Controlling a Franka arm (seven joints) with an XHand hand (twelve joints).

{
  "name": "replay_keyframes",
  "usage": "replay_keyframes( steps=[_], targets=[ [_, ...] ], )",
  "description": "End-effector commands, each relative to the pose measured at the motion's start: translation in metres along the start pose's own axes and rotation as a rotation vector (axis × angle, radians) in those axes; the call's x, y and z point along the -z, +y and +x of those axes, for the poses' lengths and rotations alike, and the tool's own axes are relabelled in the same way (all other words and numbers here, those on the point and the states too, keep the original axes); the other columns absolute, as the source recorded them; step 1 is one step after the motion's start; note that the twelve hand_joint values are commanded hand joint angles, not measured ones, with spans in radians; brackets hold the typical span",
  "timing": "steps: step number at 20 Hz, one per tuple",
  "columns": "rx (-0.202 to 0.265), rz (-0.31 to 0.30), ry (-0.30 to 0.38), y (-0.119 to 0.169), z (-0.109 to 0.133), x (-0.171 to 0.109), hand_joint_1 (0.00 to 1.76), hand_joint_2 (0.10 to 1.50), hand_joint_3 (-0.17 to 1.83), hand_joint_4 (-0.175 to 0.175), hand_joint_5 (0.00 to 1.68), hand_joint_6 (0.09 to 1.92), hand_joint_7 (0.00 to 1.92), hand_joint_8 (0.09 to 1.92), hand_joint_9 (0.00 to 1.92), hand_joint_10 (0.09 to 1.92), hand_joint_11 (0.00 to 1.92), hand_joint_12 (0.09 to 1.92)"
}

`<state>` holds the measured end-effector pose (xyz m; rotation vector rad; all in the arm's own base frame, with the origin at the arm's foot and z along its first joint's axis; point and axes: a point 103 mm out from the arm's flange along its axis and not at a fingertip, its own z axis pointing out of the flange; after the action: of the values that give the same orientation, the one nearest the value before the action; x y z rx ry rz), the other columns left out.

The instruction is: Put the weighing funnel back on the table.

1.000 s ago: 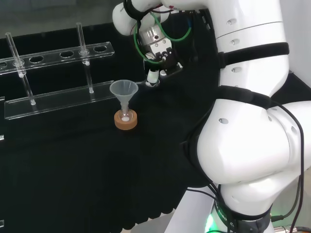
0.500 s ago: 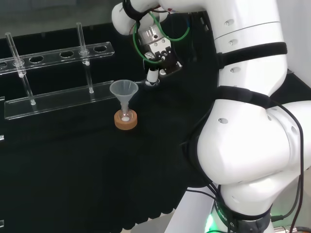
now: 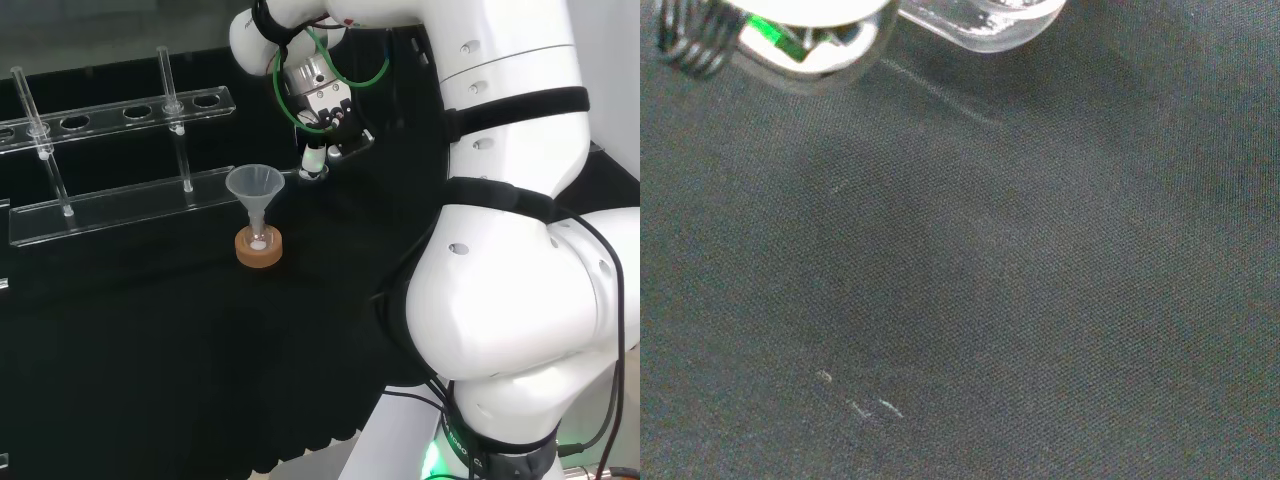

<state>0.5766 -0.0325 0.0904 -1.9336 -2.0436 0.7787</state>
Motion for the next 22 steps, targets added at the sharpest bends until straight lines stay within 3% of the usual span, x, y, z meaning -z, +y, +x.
replay_keyframes(
  steps=[1, 4, 10, 14, 22],
  targets=[
    [0.029, -0.014, 0.021, -0.001, -0.003, -0.013, 0.91, 0.66, 0.59, 0.009, 0.64, 0.74, 0.41, 0.68, 0.89, 0.23, 0.71, 1.11],
    [0.036, -0.013, 0.022, -0.004, 0.0, -0.013, 0.87, 0.65, 0.56, -0.016, 0.42, 0.53, 0.31, 0.69, 0.75, 0.33, 0.59, 1.18],
    [0.058, -0.043, 0.039, -0.016, 0.002, -0.01, 0.78, 0.61, 0.52, -0.017, 0.2, 0.1, 0.02, 0.55, 0.32, 0.62, 0.25, 1.34],
    [0.058, -0.087, 0.05, -0.032, -0.003, 0.008, 0.71, 0.61, 0.47, -0.011, 0.14, 0.09, 0.0, 0.42, 0.21, 0.67, 0.15, 1.37],
    [0.03, -0.129, 0.059, -0.073, -0.01, 0.033, 0.69, 0.61, 0.45, -0.01, 0.15, 0.09, 0.0, 0.42, 0.2, 0.68, 0.13, 1.38]
  ],
)
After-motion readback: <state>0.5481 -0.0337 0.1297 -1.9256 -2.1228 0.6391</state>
